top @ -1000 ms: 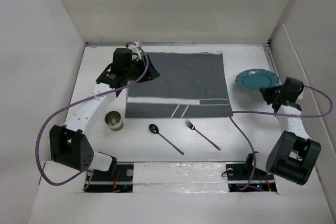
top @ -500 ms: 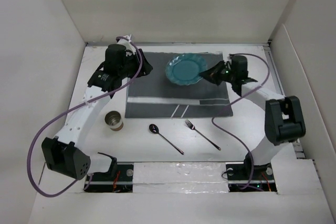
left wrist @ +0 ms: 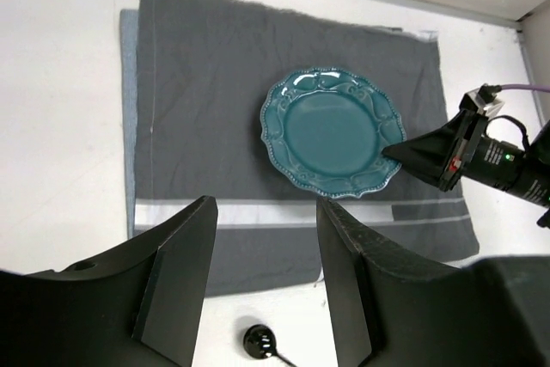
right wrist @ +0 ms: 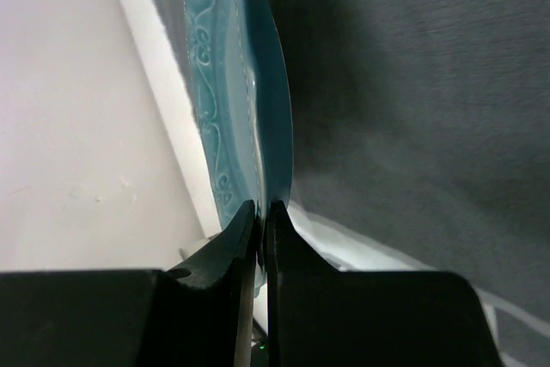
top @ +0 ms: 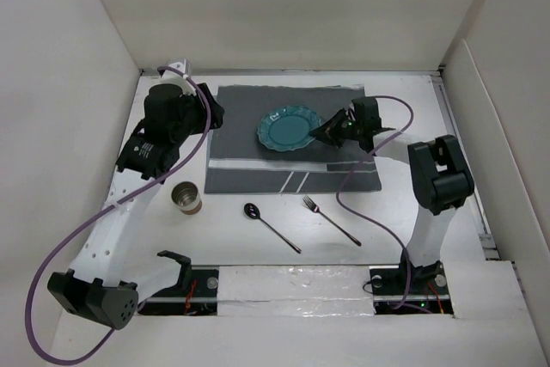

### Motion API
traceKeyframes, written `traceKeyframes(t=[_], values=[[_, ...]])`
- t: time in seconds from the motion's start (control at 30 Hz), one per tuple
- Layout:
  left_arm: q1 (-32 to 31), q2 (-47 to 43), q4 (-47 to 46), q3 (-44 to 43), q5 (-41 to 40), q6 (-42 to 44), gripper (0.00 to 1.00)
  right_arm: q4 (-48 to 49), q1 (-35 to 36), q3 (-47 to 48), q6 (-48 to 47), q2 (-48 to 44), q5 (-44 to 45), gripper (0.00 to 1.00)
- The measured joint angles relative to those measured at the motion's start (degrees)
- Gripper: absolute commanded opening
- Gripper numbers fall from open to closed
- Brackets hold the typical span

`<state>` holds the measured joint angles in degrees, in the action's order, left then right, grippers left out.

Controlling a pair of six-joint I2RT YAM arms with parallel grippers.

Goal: Set the dinner table for one person

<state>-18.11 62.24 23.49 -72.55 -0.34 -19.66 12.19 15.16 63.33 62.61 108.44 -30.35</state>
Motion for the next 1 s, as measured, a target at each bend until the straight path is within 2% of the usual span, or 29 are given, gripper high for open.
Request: traceKeyframes(t=[0.07, 0.13, 0.17, 0.23, 0.27, 0.3, 0.37, 0.43, 0.53, 0.57, 0.63, 0.67, 0.8, 0.87, 0.93, 0.97, 1.0], values=[[0.00, 0.28, 0.72, 0.33, -0.17, 0.00, 0.47, -0.13, 0.24, 0.00, -0.74, 1.27, 0.57, 0.00], [0.00, 0.46, 1.05, 0.35, -0.20, 0.00, 0.47, -0.46, 0.50, 0.00, -1.44, 2.78, 0.70, 0.05], [0.00, 0.50, 1.03, 0.35, -0.20, 0.00, 0.47, -0.63, 0.57, 0.00, -1.75, 3.54, 0.52, 0.19], [0.02, 0.59, 1.03, 0.35, -0.17, 0.00, 0.47, -0.94, 0.70, 0.02, -2.40, 3.80, 0.59, 0.37], [0.02, 0.66, 1.03, 0.35, -0.17, 0.00, 0.47, -1.40, 0.81, 0.04, -2.69, 3.74, 0.79, 0.57], [0.02, 0.66, 1.05, 0.35, -0.17, 0.00, 0.47, -2.36, 1.07, 0.20, -3.69, 3.65, 1.14, 0.57], [0.02, 0.66, 1.05, 0.35, -0.17, 0.00, 0.47, -4.81, 1.14, 0.50, -5.29, 3.37, 2.40, 0.66], [0.04, 0.70, 1.05, 0.35, -0.17, 0.07, 0.47, -8.94, 1.42, 1.22, -7.50, 2.40, 4.02, 0.70], [0.13, 1.16, 1.27, -0.07, -0.28, 0.35, 0.44, -16.63, 1.44, 4.37, -11.91, -0.15, 7.85, 0.68], [0.17, 1.55, 1.51, -0.63, -0.39, 0.44, 0.36, -18.84, 1.44, 5.55, -13.73, -1.42, 9.40, 0.45], [0.20, 2.62, 1.88, -2.60, -0.68, 0.79, 0.20, -22.82, 1.44, 7.39, -17.07, -4.59, 12.46, 0.13], [0.20, 3.17, 2.03, -3.96, -0.83, 0.94, 0.03, -24.72, 1.44, 8.20, -18.58, -6.58, 14.14, 0.00], [0.20, 4.35, 2.01, -9.66, -0.28, 1.42, 0.00, -28.70, 2.51, 10.23, -24.22, -14.25, 17.29, 0.00], [0.20, 4.74, 1.99, -12.48, 0.79, 1.38, 0.02, -29.59, 5.66, 12.46, -26.36, -15.93, 17.79, 0.00], [0.22, 5.18, 1.90, -15.23, 2.32, 1.40, 0.14, -29.88, 10.97, 16.13, -27.76, -15.10, 17.73, 0.02], [0.22, 5.53, 1.92, -16.79, 3.08, 1.40, 0.28, -29.94, 14.12, 18.21, -28.20, -14.03, 17.64, 0.09], [0.22, 6.03, 1.97, -18.45, 3.65, 1.46, 0.33, -29.94, 17.18, 20.28, -28.48, -12.59, 17.35, 0.15]])
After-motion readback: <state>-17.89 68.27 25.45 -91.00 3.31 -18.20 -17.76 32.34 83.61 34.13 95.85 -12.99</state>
